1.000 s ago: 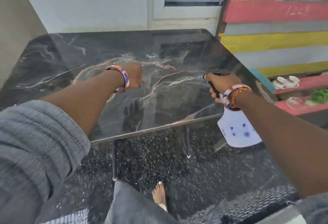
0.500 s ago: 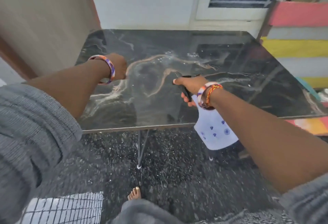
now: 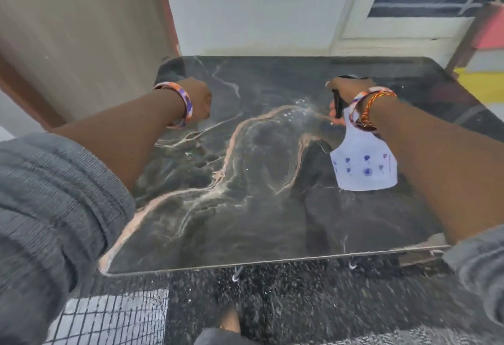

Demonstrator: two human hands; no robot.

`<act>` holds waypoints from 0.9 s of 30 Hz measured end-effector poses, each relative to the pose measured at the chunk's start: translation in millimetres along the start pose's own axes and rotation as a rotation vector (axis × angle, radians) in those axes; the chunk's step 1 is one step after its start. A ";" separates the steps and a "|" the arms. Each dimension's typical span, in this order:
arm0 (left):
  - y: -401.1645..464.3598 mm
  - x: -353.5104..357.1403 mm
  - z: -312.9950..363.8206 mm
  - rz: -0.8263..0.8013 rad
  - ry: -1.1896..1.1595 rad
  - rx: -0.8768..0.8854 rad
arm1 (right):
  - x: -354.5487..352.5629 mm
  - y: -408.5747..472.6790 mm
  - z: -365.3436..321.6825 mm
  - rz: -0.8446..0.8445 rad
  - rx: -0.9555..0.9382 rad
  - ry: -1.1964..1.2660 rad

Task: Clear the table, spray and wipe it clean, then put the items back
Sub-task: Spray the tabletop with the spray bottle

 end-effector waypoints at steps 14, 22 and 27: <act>68.7 7.3 242.0 -0.008 0.081 0.506 | -173.3 5.9 99.5 0.161 0.053 0.146; 80.3 47.1 428.8 -0.008 -0.041 0.617 | -318.4 12.0 174.9 0.316 -0.053 0.235; 79.9 71.7 523.6 -0.044 -0.102 0.654 | -398.5 29.4 216.4 0.491 -0.126 0.335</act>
Point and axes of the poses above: each hand's wrist, its own y-axis towards the middle knuckle, its own x-axis out of the palm, z = x × y, the point moved 2 cm from there along y, towards the middle knuckle, and after that the axes turned 9 degrees about -y, right-handed, at the moved point
